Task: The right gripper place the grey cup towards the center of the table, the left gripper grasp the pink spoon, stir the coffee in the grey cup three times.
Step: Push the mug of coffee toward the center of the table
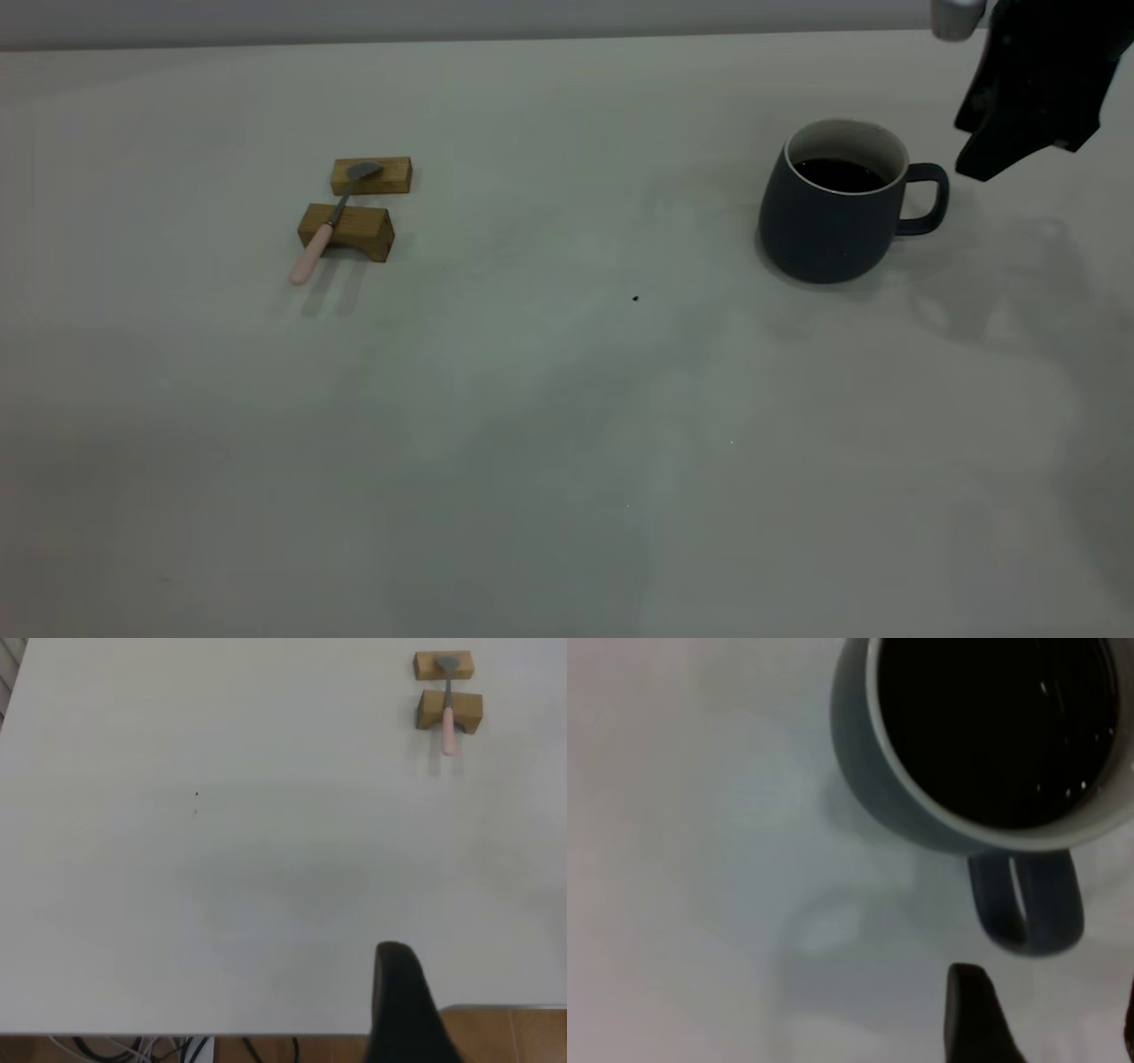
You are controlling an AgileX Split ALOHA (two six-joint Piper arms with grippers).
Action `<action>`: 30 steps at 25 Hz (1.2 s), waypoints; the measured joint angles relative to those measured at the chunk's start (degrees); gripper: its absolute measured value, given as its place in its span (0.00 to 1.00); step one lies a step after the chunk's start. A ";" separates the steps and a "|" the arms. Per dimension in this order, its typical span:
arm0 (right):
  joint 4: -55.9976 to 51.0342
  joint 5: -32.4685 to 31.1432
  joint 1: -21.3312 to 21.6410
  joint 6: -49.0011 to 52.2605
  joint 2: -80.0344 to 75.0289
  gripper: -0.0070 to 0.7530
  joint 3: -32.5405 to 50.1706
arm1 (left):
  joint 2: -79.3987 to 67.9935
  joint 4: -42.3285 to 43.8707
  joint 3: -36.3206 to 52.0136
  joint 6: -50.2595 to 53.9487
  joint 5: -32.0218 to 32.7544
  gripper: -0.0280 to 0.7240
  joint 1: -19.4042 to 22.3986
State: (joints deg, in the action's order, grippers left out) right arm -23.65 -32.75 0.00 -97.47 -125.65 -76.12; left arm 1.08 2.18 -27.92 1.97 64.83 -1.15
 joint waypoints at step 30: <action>-26.93 2.92 -12.02 -24.49 -11.78 0.59 -6.38 | 0.00 0.00 0.00 0.00 0.00 0.71 0.00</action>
State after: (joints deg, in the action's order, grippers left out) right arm -50.58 -29.83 -12.02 -121.96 -137.43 -82.50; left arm 1.08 2.18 -27.92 1.97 64.83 -1.15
